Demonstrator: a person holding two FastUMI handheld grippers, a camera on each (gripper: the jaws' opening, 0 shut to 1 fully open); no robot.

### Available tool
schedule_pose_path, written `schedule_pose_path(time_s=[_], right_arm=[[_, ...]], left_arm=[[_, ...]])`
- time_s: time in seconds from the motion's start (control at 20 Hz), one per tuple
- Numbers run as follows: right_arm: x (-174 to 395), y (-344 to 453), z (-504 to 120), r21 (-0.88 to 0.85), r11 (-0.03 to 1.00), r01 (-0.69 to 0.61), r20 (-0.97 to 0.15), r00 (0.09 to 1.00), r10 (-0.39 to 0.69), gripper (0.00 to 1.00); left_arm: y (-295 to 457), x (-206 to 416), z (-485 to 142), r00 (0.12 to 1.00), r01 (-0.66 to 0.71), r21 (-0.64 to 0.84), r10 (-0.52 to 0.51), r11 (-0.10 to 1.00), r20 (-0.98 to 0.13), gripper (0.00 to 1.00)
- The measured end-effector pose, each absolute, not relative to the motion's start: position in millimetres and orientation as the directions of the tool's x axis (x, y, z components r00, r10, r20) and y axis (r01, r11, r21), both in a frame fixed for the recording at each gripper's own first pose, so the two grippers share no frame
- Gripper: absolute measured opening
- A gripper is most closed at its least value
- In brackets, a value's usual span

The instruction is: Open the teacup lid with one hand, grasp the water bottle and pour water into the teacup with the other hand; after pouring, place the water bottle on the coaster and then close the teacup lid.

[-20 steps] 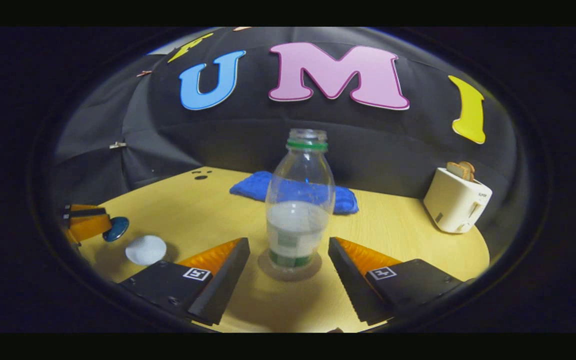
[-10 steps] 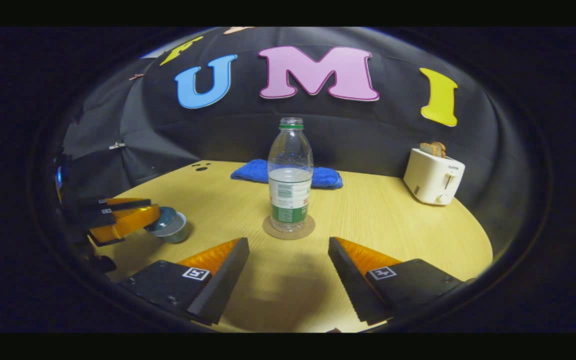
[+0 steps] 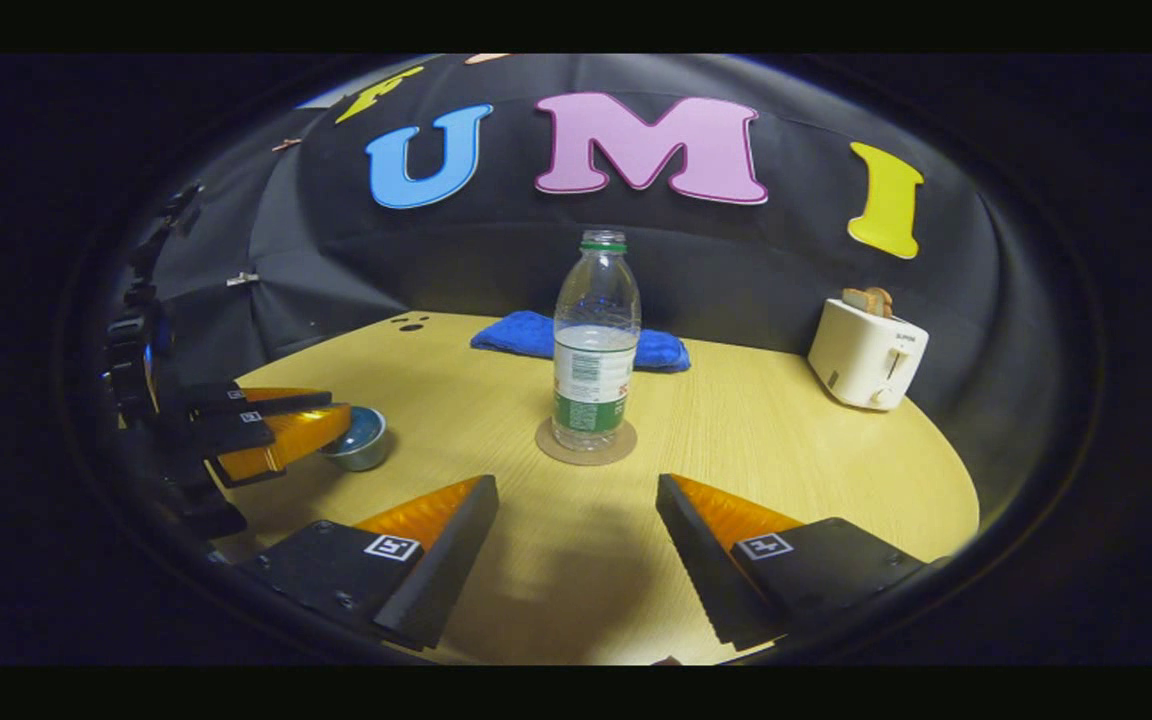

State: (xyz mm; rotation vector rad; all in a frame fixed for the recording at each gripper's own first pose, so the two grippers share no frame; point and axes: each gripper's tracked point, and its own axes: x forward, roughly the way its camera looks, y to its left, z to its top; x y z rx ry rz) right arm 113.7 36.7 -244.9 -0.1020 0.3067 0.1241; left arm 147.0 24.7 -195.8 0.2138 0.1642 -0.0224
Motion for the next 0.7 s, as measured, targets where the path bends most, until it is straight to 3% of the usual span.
schedule_pose_path(time_s=[0.35, 0.6, 0.7], right_arm=[[113.6, 36.6, -247.5, -0.082, 0.988, -0.133, -0.322, 0.941, 0.100, 0.98], [107.9, 32.0, -228.1, -0.101, 0.987, -0.123, -0.317, 0.945, 0.085, 0.99], [103.0, 30.5, -209.8, -0.115, 0.986, -0.120, -0.309, 0.948, 0.080, 0.98]], left_arm=[[23.4, 147.1, -195.7, 0.987, 0.044, 0.211, -0.010, 0.976, -0.162, 0.33], [22.7, 135.0, -175.3, 0.990, 0.052, 0.213, -0.022, 0.976, -0.140, 0.80], [24.5, 123.3, -154.0, 0.992, 0.051, 0.210, -0.025, 0.976, -0.122, 0.94]])
